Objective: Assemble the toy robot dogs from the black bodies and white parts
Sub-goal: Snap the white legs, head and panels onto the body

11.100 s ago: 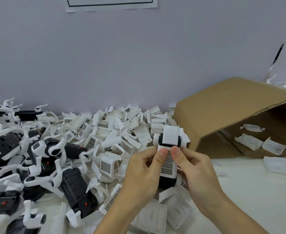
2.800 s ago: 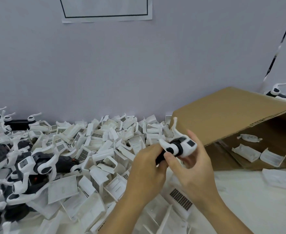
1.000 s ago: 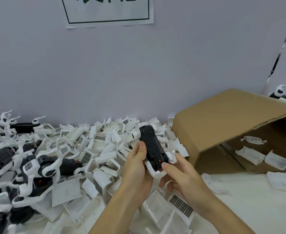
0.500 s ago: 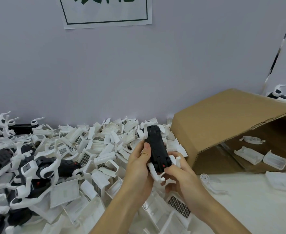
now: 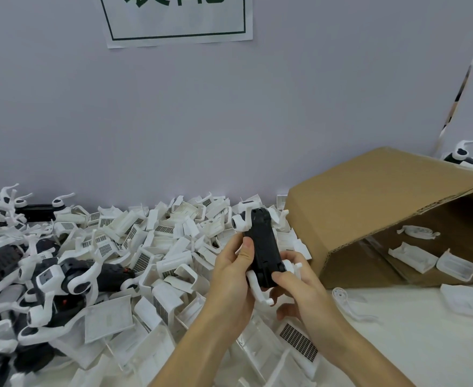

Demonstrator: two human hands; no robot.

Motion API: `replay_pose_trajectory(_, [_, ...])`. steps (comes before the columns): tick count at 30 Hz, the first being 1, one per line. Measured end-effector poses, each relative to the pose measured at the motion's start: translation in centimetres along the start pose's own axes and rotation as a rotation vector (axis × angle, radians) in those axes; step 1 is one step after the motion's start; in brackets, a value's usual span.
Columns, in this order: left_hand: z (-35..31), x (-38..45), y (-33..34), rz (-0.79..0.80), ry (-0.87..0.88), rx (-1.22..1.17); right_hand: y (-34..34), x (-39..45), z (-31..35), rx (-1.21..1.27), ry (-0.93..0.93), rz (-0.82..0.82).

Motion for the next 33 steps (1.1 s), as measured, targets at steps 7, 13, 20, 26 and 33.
replay_pose_trajectory(7, [0.15,0.03,0.01,-0.022,0.001,0.014,-0.05,0.1,-0.04,-0.011,-0.021,0.014])
replay_pose_trajectory(13, [0.01,0.09,-0.25,-0.027,0.001,-0.001,-0.11,-0.03,-0.03,-0.012,-0.034,0.053])
replay_pose_trajectory(20, [-0.11,0.07,-0.1,-0.002,0.011,0.0,-0.22,-0.12,0.1,-0.07,-0.039,-0.022])
replay_pose_trajectory(26, [-0.08,0.08,-0.13,-0.005,0.007,0.017,-0.09,-0.42,0.54,-0.045,-0.064,-0.031])
replay_pose_trajectory(33, [0.0,-0.03,-0.04,-0.027,0.007,0.024,0.0,-0.25,0.53,0.001,-0.058,0.006])
Point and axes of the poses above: each hand's wrist, its own x-axis towards the middle knuckle, its own y-axis out of the palm, z = x × y, the point moved 3 cm from there along x, towards the middle knuckle, and after that the axes turned 1 degree about z, right-handed, at the moved point
